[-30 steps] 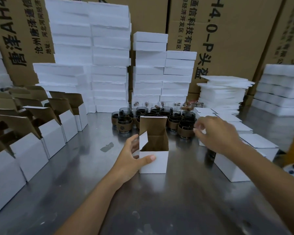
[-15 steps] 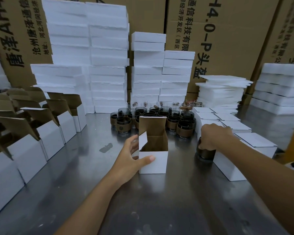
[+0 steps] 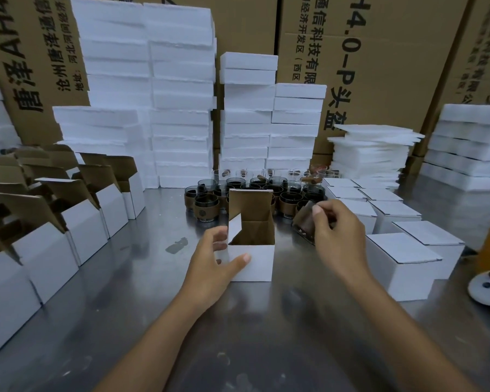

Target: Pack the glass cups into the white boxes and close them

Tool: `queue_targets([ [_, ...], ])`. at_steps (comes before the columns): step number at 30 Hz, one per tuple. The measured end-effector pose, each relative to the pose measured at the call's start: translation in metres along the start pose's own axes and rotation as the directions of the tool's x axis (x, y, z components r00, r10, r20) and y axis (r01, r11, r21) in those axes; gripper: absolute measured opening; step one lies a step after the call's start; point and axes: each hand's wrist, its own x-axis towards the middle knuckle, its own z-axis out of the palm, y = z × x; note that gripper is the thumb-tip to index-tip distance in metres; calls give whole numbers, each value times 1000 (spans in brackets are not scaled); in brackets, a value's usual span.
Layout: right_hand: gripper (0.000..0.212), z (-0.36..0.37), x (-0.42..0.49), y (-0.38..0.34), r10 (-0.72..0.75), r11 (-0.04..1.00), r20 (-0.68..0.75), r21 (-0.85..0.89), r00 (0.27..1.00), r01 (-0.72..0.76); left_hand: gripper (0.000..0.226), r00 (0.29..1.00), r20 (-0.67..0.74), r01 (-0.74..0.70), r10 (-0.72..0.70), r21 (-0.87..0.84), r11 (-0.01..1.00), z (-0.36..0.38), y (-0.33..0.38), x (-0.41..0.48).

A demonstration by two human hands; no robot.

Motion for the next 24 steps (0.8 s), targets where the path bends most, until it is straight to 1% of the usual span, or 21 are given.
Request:
queue_targets([
  [2,20,1,-12,4,53,986,-18,160,998,-50,49,998,-61,-22,24,40,999,1,0,-1],
  [4,24,3,-23,8,80,959,12,272,997,-80,43,994,-105,-23,31,74,997,3,2,-3],
  [6,24,6,-29,11,68,940,54,332,996,-82,38,990,-136,-16,28,90,996,4,3,-3],
  [8,24,7,-31,11,44,924,78,376,996,-71,34,984,-172,-37,54,97,995,4,4,-4],
  [10,24,9,-33,10,30,904,101,421,994,-70,33,974,-202,-85,99,76,994,4,7,-4],
  [12,26,9,-35,9,20,888,124,455,992,-75,31,970,-192,-150,151,16,989,5,13,-7],
  [15,27,10,-38,5,12,856,162,508,987,-93,25,965,-111,-249,237,-108,962,8,23,-14],
  [17,27,11,-40,3,13,841,193,529,981,-115,17,967,-24,-255,255,-165,953,11,27,-19],
  [19,26,10,-42,1,8,827,220,547,976,-130,10,974,67,-198,215,-200,959,14,28,-24],
  [20,26,9,-43,0,2,823,231,553,973,-132,11,978,108,-156,181,-204,966,15,27,-25],
  [24,24,6,-45,-3,-33,800,282,583,959,-144,40,962,269,9,48,-208,978,14,28,-25],
])
